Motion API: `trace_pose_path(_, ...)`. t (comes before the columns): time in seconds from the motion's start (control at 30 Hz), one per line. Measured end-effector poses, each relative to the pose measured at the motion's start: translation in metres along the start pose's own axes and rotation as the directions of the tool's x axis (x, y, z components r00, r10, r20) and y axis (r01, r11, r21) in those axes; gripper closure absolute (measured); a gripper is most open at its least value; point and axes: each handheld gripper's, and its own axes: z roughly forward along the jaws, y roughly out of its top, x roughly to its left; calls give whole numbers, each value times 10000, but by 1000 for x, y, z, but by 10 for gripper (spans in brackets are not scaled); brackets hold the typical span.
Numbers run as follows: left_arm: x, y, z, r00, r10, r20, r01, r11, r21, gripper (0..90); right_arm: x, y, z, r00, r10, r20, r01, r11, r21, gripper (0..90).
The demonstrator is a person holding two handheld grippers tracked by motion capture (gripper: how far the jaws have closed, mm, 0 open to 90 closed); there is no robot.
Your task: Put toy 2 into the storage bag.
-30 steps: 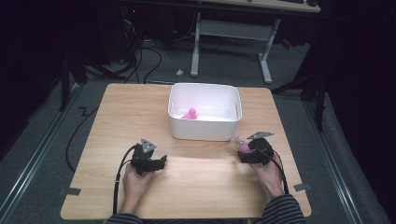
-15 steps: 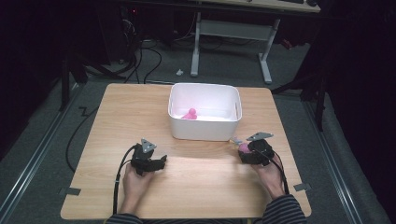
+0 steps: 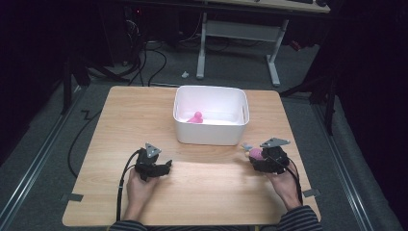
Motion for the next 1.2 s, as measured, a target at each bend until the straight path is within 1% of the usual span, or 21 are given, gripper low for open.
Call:
trace_pose_path(0.03, 0, 0, 0, 10000, -2, 1, 2, 10000, -1, 257, 0, 0, -2, 10000, 55, -31, -55, 10000, 6, 355)
trace_pose_path(0.13, 0, 0, 0, 10000, -5, 2, 5, 10000, -1, 258, -1, 0, -5, 10000, -67, -67, 67, 10000, -50, 355)
trace_pose_path(0.17, 0, 0, 0, 10000, -1, -3, 1, 10000, 1, 258, -1, 0, -7, 9999, -8, -107, 7, 10000, -63, 355)
trace_pose_path(0.27, 0, 0, 0, 10000, 4, -4, -4, 10000, -1, 258, -2, 1, -12, 9999, -69, -128, 68, 9999, -123, 355)
trace_pose_path(0.57, 0, 0, 0, 10000, 24, -12, -24, 10000, 10, 257, -4, 6, -30, 9991, -129, -412, 111, 9990, -439, 356)
trace_pose_path(0.77, 0, 0, 0, 10000, -7, -12, 7, 10000, -10, 257, -5, 13, -44, 9983, -329, -473, 297, 9974, -659, 356)
trace_pose_path(0.97, 0, 0, 0, 10000, -2, -2, 2, 10000, -4, 257, -5, 19, -53, 9973, -420, -602, 373, 9963, -769, 356)
trace_pose_path(1.0, 0, 0, 0, 10000, -8, 2, 8, 10000, -3, 257, -5, 20, -54, 9968, -496, -630, 445, 9958, -795, 357)
trace_pose_path(1.07, 0, 0, 0, 10000, -10, 3, 10, 10000, -6, 257, -5, 22, -58, 9965, -561, -618, 506, 9949, -877, 357)
trace_pose_path(1.2, 0, 0, 0, 10000, -22, 18, 22, 10000, -11, 256, -5, 26, -64, 9951, -643, -755, 563, 9930, -1039, 357)
